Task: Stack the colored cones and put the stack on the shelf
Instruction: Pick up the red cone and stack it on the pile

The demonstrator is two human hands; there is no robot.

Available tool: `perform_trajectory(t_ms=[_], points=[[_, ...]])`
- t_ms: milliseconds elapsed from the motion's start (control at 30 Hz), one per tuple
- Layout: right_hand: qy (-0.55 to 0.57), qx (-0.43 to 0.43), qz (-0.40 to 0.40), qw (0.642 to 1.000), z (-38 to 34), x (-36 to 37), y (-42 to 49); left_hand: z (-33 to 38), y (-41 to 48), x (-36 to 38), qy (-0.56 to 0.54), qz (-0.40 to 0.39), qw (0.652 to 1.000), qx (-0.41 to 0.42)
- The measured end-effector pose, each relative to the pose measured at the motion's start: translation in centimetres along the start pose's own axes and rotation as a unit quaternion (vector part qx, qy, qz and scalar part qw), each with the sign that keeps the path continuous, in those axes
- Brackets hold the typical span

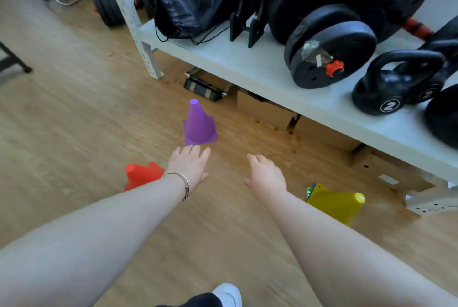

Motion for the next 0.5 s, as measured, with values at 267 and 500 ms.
perform_trajectory(t_ms=[267,500], points=[[-0.027,-0.080,-0.017,0.996,-8.7,0.3,3.6,-13.1,-2.6,-3.1,-0.030,0.016,0.988,-0.148],[-0.036,-0.147,-0.037,0.988,-16.0,2.5,6.1,-20.2,-7.0,-1.0,0.005,-0.002,0.980,-0.198]])
Point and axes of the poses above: each hand's wrist, its own y-axis towards the middle knuckle, its own x-axis out of the palm, z = x × y, the point moved 8 cm from there along y, towards the middle knuckle, and after that the axes turned 7 degrees about -x, right-handed, at the moved point
